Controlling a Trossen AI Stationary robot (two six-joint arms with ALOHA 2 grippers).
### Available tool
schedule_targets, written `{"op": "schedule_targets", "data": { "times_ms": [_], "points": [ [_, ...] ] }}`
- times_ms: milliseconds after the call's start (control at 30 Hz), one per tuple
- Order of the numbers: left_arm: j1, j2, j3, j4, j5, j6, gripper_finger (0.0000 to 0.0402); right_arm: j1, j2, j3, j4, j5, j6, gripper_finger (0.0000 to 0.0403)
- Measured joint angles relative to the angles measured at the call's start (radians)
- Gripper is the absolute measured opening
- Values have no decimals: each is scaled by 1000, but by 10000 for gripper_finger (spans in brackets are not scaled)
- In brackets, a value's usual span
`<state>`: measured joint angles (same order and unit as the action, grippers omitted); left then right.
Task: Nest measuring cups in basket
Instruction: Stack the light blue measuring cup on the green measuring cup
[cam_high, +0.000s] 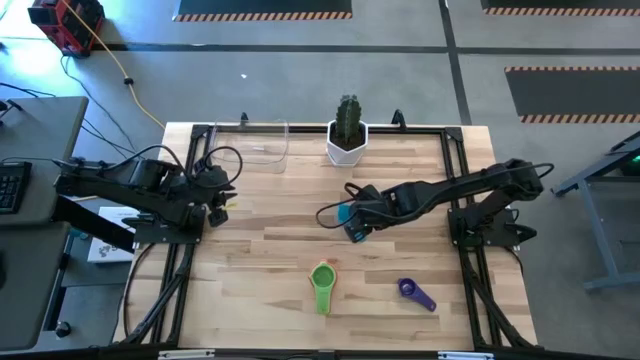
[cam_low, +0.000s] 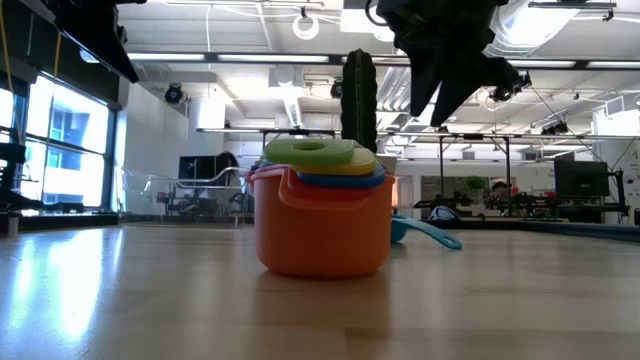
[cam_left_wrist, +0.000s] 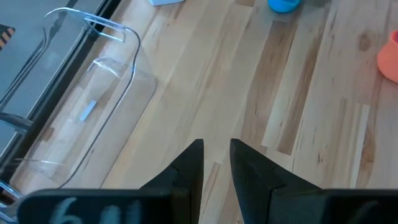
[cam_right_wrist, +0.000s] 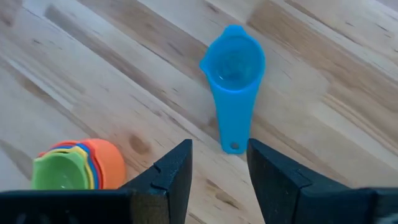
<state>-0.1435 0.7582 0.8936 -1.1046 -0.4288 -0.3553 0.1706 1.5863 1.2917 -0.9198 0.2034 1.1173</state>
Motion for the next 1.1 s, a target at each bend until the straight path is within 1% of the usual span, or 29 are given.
{"op": "schedule_targets", "data": {
  "times_ms": [200,400,467,600,667,967,1100],
  "points": [
    [21,1,0,0,0,-9,70,-3,-4,-52,128,3,-83,145],
    [44,0,0,-1,-1,-10,70,-13,9,-65,231,47,-132,147],
    [51,1,0,-1,0,-10,70,-25,27,-65,268,39,-161,149],
    [61,1,0,-1,0,-10,70,-39,88,-65,342,1,-286,149],
    [66,1,0,-1,0,-9,70,-45,119,-65,350,-1,-313,149],
    [68,0,0,-3,-1,25,70,-84,219,-65,351,29,-340,149],
    [68,0,0,-4,-1,25,70,-105,248,-65,370,15,-353,149]
  ]
}}
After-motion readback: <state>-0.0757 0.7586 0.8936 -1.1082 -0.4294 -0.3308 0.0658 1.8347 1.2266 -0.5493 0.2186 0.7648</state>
